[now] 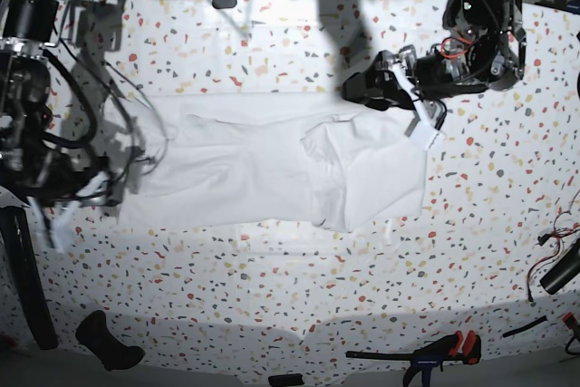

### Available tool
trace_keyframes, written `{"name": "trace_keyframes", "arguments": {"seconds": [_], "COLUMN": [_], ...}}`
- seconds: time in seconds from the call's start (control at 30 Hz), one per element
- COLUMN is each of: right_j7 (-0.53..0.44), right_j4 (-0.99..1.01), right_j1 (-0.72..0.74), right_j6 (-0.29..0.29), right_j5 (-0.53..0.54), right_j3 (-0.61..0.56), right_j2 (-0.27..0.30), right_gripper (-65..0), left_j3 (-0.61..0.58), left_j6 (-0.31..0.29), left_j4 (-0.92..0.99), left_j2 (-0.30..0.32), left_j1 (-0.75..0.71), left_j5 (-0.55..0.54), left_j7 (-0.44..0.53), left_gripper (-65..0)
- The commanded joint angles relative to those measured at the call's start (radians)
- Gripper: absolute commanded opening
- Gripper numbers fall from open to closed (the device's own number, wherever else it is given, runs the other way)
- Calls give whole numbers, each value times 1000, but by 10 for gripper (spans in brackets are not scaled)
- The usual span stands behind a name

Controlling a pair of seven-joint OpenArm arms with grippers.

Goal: Fold the T-shirt properly

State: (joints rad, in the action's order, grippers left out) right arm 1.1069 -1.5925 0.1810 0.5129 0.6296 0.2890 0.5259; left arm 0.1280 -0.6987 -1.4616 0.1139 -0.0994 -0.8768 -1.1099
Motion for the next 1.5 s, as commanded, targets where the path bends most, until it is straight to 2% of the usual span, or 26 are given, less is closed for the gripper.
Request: {"name": "trace_keyframes", "arguments": {"seconds": [0.0,0.07,0.17,0.53,0.73,0.93,1.47], "right_j7": [11,24,18,-84,-101,-115,-116], "right_j4": [-14,3,68,417,512,514,515], "right_j1": [18,18,18,24,24,24,24], "right_j6": [27,57,57,185,185,185,185], "right_j5": [21,37,37,42,142,140,142], "right_j3": [45,118,182,188,188,188,188], "right_j2": [17,17,17,17,16,2,-129], "right_gripper": [-318,-318,-318,-318,-319,-319,-319], "left_j3": [2,2,2,2,2,2,2], "left_j6": [1,1,1,1,1,1,1], "left_j4": [-13,-13,-13,-13,-13,-13,-13], "left_j2": [5,5,5,5,6,5,5], "left_j1": [8,8,8,8,8,8,8], "left_j5": [-18,-18,-18,-18,-18,-19,-18], "left_j7": [8,12,12,12,12,12,12], "left_gripper": [-310,-310,-310,-310,-310,-310,-310]}}
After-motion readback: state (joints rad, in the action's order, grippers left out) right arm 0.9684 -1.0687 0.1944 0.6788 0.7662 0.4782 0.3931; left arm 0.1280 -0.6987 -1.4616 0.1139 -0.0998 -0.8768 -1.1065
